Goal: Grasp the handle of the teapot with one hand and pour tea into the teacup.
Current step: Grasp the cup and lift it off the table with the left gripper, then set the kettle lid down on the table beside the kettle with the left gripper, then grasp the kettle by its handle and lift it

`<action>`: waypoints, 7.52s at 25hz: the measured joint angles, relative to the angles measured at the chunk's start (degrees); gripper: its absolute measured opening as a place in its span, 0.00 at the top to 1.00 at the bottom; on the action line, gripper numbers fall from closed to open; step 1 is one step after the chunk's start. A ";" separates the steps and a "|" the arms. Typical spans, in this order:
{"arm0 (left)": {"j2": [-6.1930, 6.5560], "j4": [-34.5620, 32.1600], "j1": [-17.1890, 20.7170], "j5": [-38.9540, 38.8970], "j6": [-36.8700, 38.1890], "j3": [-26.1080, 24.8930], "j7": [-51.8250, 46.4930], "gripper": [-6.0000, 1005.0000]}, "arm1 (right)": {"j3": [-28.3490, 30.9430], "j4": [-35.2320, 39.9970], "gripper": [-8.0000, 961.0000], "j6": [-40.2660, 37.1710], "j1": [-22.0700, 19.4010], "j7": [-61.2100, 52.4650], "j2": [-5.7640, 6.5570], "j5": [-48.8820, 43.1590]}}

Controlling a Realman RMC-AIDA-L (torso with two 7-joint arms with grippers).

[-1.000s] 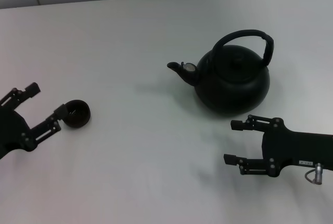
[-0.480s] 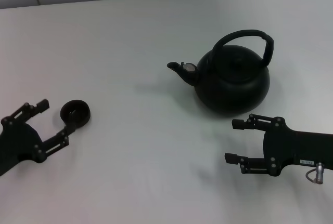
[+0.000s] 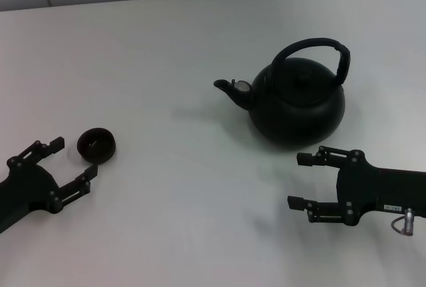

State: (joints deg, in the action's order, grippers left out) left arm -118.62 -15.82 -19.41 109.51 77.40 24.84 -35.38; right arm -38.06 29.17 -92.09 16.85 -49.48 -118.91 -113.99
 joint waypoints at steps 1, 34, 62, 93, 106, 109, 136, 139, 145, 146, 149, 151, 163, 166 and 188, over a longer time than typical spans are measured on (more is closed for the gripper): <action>0.00 0.01 -0.09 0.00 -0.02 0.01 0.00 0.19 | 0.00 0.00 0.18 -0.01 0.00 0.00 0.00 0.00; -0.02 4.68 -5.97 -0.39 -7.25 1.43 -0.06 0.20 | 0.80 0.18 0.18 -0.97 0.20 -0.52 0.00 0.16; -0.55 14.99 -18.92 -0.80 -10.16 11.88 5.19 0.31 | 2.28 -0.12 0.18 -1.73 0.32 -0.04 -0.08 0.18; 0.29 0.95 -7.37 -1.49 14.04 6.14 -3.39 0.19 | 2.29 -0.23 0.18 -1.94 0.52 0.00 -0.09 0.17; 3.16 -16.01 7.30 1.07 25.95 6.81 -8.52 0.19 | 2.90 -1.59 0.18 -2.79 0.09 0.60 -0.17 2.33; 3.25 -16.50 7.07 3.18 25.26 6.81 -8.28 0.19 | 3.03 -2.36 0.18 -2.72 0.27 0.73 -0.21 2.52; 1.26 -18.04 6.45 5.94 20.21 5.31 -7.31 0.19 | 46.97 -40.48 0.18 7.96 -4.92 47.66 -0.68 6.99; 1.12 -18.06 6.44 5.77 20.23 5.29 -7.36 0.19 | 48.94 -40.54 0.18 9.89 -3.46 47.58 -0.69 6.99; 0.82 -18.10 6.35 4.03 20.58 5.20 -7.45 0.19 | 49.74 -40.38 0.18 12.83 -0.15 47.49 -0.61 6.99; 0.82 -18.10 6.35 4.03 20.58 5.20 -7.45 0.19 | 49.91 -40.30 0.18 13.19 0.16 47.49 -0.61 6.99; 0.77 -18.08 6.33 3.93 20.66 5.20 -7.46 0.19 | 51.10 -40.20 0.18 14.08 0.70 47.49 -0.60 7.00; 0.69 -17.99 6.45 3.28 20.78 5.22 -7.47 0.19 | 51.87 -40.19 0.18 14.49 0.90 47.49 -0.60 7.00; 0.68 -17.85 6.67 2.30 21.07 5.22 -7.51 0.19 | 52.37 -40.52 0.20 15.86 1.66 47.50 -0.67 6.94; 0.68 -17.93 6.67 2.28 21.10 5.22 -7.51 0.19 | 52.38 -40.58 0.29 15.67 1.41 47.50 -0.73 6.93; 0.68 -17.93 6.49 2.28 20.85 5.22 -7.60 0.19 | 53.17 -40.83 0.90 14.41 2.37 46.53 -0.51 6.92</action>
State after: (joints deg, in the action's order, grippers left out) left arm -117.93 -33.75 -12.92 111.79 98.24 30.06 -42.98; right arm 15.11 -11.66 -77.68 19.22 -2.94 -119.41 -107.07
